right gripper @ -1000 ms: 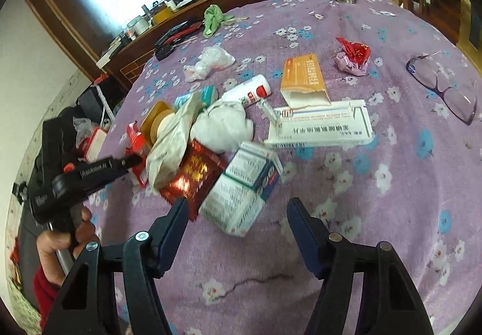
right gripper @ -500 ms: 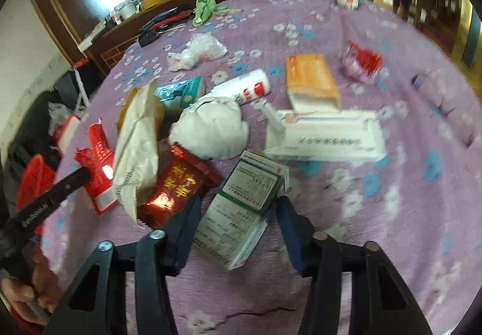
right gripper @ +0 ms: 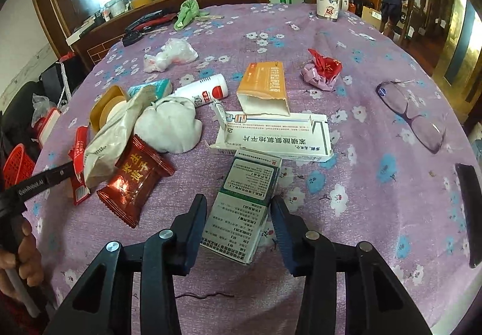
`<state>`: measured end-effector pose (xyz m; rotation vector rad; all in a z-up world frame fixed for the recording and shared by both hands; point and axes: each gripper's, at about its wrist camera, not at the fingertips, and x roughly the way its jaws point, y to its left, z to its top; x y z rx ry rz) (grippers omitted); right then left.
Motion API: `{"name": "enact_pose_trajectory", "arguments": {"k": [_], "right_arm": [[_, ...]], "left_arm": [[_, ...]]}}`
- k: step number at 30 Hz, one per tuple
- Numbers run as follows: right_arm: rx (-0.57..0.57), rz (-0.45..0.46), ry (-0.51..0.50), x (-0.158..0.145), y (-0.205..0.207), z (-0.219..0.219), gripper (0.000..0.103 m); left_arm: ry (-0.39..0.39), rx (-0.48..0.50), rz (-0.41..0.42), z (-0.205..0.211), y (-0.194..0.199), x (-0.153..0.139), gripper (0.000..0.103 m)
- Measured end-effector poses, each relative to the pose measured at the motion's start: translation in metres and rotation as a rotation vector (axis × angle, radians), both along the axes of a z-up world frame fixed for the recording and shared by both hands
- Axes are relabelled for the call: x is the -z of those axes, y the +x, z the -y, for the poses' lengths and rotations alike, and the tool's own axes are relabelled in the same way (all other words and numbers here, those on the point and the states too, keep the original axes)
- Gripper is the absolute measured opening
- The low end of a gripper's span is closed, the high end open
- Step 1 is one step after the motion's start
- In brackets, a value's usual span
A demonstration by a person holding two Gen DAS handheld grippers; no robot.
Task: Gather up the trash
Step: 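Grasp the red snack box with the left tool while the right tool grasps the white-green medicine box, then carry both boxes over the red basket and open both tools to drop them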
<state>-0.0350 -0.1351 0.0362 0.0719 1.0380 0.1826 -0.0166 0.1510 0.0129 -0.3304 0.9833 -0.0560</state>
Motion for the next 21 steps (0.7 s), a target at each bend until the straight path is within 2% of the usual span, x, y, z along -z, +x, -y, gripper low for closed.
{"name": "enact_pose_trajectory", "arguments": {"k": [2, 3, 4, 8, 15, 21], "right_arm": [[0.003, -0.004, 0.008, 0.000, -0.001, 0.004, 0.047], [0.006, -0.001, 0.008, 0.000, -0.002, 0.004, 0.046], [0.007, 0.002, 0.006, 0.000, -0.003, 0.005, 0.045], [0.006, 0.021, 0.010, -0.002, -0.011, 0.012, 0.039], [-0.030, 0.109, 0.093, -0.023, -0.028, 0.014, 0.039], [-0.073, 0.133, 0.113, -0.035, -0.033, -0.002, 0.039]], "left_arm": [[0.000, -0.007, 0.002, 0.001, 0.000, 0.000, 0.019], [0.010, -0.005, 0.006, 0.003, 0.000, -0.001, 0.008], [0.017, -0.002, 0.010, 0.004, -0.002, -0.001, 0.005], [0.049, 0.009, 0.058, 0.011, -0.012, -0.009, 0.003], [0.085, -0.012, 0.140, 0.009, -0.035, -0.031, 0.002], [0.112, -0.044, 0.196, 0.000, -0.053, -0.051, 0.002]]}}
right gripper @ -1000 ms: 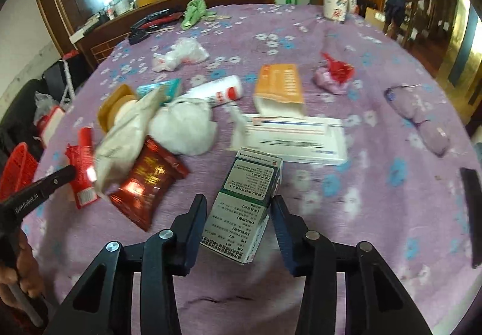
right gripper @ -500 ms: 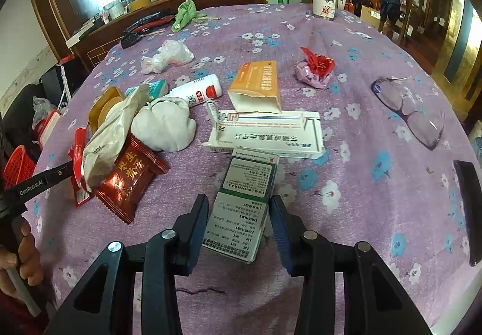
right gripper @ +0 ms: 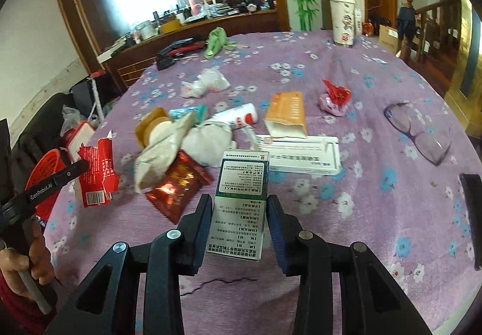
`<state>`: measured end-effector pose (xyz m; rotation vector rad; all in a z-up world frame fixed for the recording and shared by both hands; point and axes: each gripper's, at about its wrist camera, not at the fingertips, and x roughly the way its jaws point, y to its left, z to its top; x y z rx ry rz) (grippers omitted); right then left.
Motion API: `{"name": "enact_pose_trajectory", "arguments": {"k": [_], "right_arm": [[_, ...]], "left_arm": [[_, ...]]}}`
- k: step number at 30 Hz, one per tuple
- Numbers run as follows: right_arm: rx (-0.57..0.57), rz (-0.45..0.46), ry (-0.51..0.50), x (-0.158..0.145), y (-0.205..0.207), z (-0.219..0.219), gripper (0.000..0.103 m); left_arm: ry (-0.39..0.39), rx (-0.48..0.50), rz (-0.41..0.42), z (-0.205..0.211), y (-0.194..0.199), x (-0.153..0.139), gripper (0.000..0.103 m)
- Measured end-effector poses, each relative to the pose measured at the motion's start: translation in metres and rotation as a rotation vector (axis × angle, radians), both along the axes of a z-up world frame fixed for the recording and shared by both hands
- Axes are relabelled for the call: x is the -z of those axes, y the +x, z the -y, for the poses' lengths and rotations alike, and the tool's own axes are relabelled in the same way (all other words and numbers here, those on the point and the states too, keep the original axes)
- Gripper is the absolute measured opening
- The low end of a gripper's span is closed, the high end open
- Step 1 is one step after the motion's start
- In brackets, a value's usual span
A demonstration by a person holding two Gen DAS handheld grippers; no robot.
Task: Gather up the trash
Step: 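Carry both boxes over the red basket and open both tools to drop them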
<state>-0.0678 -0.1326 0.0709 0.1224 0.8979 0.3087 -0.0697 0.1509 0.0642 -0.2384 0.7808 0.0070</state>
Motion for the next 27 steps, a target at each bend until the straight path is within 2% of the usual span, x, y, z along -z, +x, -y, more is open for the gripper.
{"name": "enact_pose_trajectory", "arguments": {"k": [9, 18, 27], "right_arm": [[-0.073, 0.011, 0.011, -0.012, 0.001, -0.030, 0.039], [-0.166, -0.017, 0.031, -0.016, 0.004, -0.070, 0.039], [-0.285, -0.017, 0.039, -0.028, 0.010, -0.133, 0.040]], "left_arm": [[0.023, -0.030, 0.016, -0.012, -0.013, -0.007, 0.002], [0.023, -0.063, 0.036, -0.025, -0.023, -0.014, 0.002], [0.028, -0.165, 0.078, -0.072, -0.049, -0.030, 0.002]]}}
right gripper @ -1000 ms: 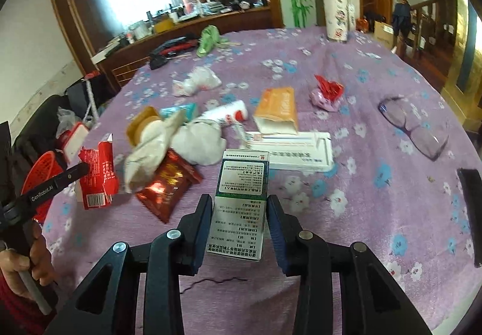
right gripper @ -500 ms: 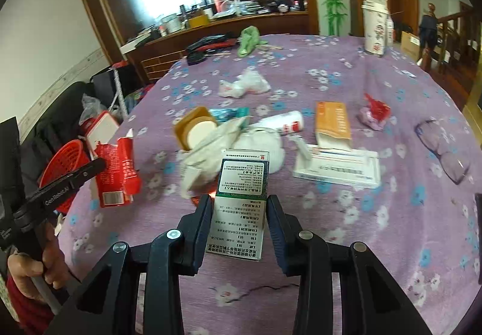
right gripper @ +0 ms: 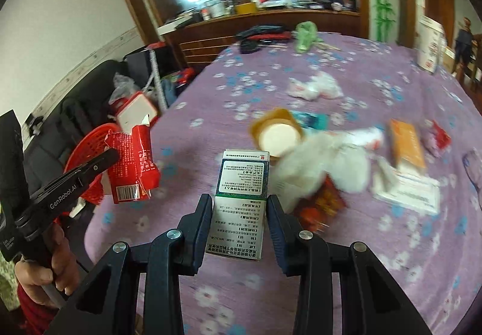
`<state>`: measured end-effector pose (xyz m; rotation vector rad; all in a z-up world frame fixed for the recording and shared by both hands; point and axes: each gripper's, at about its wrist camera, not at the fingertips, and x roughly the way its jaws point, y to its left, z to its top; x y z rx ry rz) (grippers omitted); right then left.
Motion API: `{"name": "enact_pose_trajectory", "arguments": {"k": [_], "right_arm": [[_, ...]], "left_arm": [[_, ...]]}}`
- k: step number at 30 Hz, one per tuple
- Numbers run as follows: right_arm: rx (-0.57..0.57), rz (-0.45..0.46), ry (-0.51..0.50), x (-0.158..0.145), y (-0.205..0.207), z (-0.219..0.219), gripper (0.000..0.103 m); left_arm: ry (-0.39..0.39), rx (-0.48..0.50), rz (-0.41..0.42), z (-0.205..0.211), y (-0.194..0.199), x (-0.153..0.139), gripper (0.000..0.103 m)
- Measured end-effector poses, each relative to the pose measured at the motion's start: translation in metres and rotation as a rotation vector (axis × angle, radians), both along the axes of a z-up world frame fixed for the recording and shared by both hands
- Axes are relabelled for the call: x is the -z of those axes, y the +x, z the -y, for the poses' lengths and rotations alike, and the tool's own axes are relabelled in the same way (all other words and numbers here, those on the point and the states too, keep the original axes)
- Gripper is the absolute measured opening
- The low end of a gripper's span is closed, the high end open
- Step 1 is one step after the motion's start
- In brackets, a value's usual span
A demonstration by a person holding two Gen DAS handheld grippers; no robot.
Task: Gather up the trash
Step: 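Carry both boxes over the red basket and open both tools to drop them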
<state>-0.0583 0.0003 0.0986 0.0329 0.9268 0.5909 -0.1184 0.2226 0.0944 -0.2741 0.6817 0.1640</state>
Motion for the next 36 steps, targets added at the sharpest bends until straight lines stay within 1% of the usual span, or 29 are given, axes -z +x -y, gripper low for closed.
{"name": "enact_pose_trajectory", "arguments": {"k": [3, 9, 13, 16, 18, 24, 28, 36], "right_arm": [[-0.046, 0.005, 0.005, -0.005, 0.002, -0.026, 0.040], [-0.151, 0.015, 0.014, -0.018, 0.004, -0.089, 0.040], [-0.225, -0.006, 0.024, -0.020, 0.003, -0.136, 0.040], [-0.277, -0.010, 0.034, -0.021, 0.002, -0.173, 0.040], [-0.317, -0.014, 0.043, -0.022, 0.002, -0.201, 0.040], [-0.376, -0.027, 0.057, -0.018, 0.006, -0.263, 0.040], [-0.394, -0.036, 0.043, -0.010, 0.009, -0.291, 0.040], [-0.393, -0.065, 0.024, 0.006, 0.023, -0.317, 0.042]], "left_arm": [[0.003, -0.055, 0.016, -0.025, -0.012, -0.007, 0.002], [0.024, -0.201, 0.039, -0.086, -0.041, -0.015, 0.002], [0.043, -0.288, 0.032, -0.123, -0.057, -0.013, 0.002], [0.048, -0.349, 0.021, -0.148, -0.066, -0.007, 0.002], [0.065, -0.394, 0.006, -0.162, -0.069, -0.002, 0.002], [0.078, -0.455, -0.034, -0.186, -0.070, 0.013, 0.002], [0.084, -0.470, -0.048, -0.194, -0.070, 0.019, 0.003], [0.079, -0.482, -0.056, -0.205, -0.067, 0.027, 0.003]]}}
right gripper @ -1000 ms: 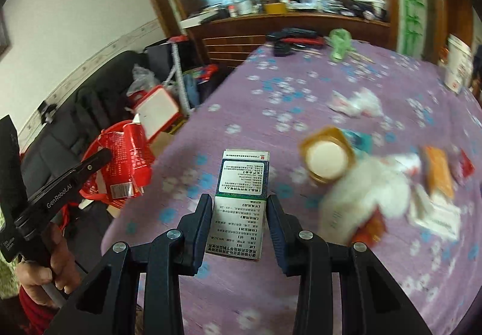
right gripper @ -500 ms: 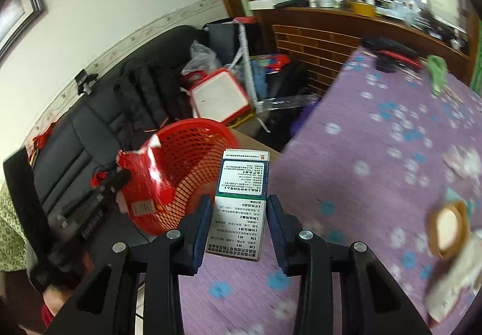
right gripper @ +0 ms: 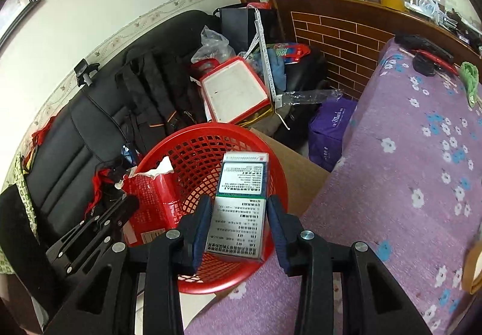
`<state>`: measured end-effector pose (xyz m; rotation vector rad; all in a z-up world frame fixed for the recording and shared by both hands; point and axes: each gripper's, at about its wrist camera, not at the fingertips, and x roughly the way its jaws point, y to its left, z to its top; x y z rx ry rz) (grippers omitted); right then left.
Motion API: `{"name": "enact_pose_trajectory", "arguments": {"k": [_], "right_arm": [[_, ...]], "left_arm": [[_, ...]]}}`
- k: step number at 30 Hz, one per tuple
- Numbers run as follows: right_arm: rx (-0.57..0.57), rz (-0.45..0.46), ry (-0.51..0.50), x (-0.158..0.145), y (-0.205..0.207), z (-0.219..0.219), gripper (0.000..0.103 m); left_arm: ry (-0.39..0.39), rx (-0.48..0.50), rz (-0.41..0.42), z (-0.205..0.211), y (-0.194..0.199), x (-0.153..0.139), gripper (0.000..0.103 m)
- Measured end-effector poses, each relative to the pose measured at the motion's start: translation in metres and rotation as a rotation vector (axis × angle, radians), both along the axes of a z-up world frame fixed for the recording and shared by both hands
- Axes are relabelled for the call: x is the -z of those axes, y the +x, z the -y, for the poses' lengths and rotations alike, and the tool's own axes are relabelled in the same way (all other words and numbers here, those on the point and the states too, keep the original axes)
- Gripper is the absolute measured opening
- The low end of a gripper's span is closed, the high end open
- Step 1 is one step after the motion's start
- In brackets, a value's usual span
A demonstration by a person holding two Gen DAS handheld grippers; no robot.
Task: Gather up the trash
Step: 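Carry both boxes over the red basket and open both tools to drop them, then bring both open tools back over the table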
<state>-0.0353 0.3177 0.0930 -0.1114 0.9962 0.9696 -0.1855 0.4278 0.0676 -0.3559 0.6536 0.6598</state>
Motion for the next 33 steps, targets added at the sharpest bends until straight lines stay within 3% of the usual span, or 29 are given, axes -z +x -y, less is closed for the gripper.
{"name": "enact_pose_trajectory", "arguments": {"k": [1, 6, 16, 23, 33], "right_arm": [[0.000, 0.002, -0.001, -0.001, -0.001, 0.000, 0.043], [0.010, 0.018, 0.008, -0.007, -0.001, 0.007, 0.043], [0.083, 0.013, 0.035, -0.019, -0.002, 0.068, 0.050], [0.153, 0.042, 0.002, -0.017, -0.006, 0.124, 0.051], [0.292, 0.047, -0.017, -0.005, -0.007, 0.230, 0.052]], "left_arm": [[0.000, -0.001, 0.003, -0.001, 0.000, 0.000, 0.005], [0.007, -0.001, 0.014, 0.002, -0.002, -0.002, 0.039], [0.065, 0.030, 0.021, 0.031, -0.001, -0.014, 0.050], [0.125, 0.060, 0.023, 0.066, 0.003, -0.022, 0.060], [0.163, 0.179, 0.000, 0.123, 0.022, -0.024, 0.061]]}}
